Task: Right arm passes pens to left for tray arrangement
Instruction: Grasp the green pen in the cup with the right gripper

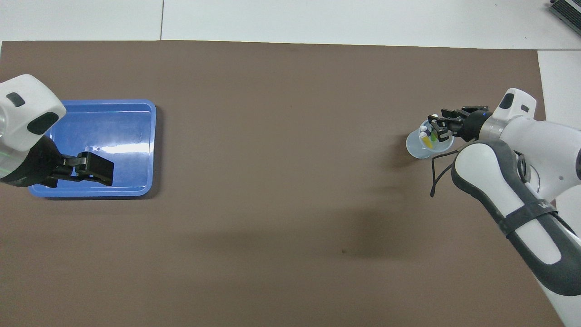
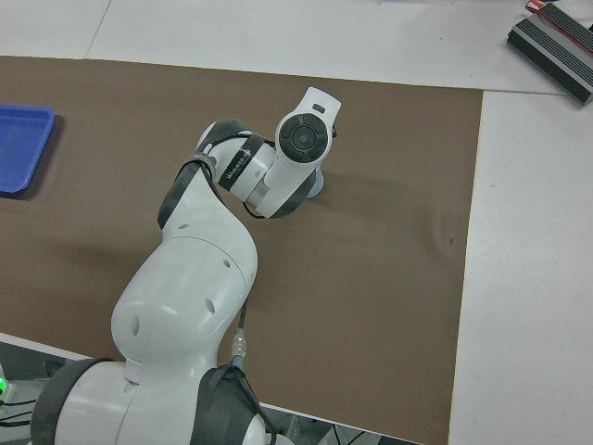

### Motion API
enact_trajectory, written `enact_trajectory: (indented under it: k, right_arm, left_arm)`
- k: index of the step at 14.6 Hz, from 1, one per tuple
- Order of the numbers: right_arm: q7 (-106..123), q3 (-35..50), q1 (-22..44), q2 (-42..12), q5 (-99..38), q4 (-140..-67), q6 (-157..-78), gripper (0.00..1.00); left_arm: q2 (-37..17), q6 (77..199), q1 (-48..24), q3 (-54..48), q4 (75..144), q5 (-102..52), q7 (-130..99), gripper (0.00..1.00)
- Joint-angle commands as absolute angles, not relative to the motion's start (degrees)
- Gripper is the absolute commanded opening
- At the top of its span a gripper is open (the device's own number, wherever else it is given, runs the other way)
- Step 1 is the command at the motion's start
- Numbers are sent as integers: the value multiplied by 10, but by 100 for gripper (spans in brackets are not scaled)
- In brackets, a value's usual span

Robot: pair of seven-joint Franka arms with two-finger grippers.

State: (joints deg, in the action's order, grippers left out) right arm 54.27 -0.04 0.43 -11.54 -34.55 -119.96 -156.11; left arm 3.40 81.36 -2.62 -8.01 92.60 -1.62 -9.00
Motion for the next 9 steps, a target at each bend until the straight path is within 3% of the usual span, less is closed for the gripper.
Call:
enact_trajectory:
  k: [1, 3, 9]
  right_arm:
    - [562, 3, 4, -111, -364, -1208, -1574, 27]
    - [561, 3, 4, -112, -364, -1207, -1574, 1]
    - [555, 3, 11, -103, -364, -1184, -1560, 0]
  left_arm:
    - [54, 824, -35, -73, 953, -19, -98, 100]
    - [56, 824, -36, -73, 954, -19, -98, 100]
    - [62, 828, -35, -73, 967, -19, -98, 100]
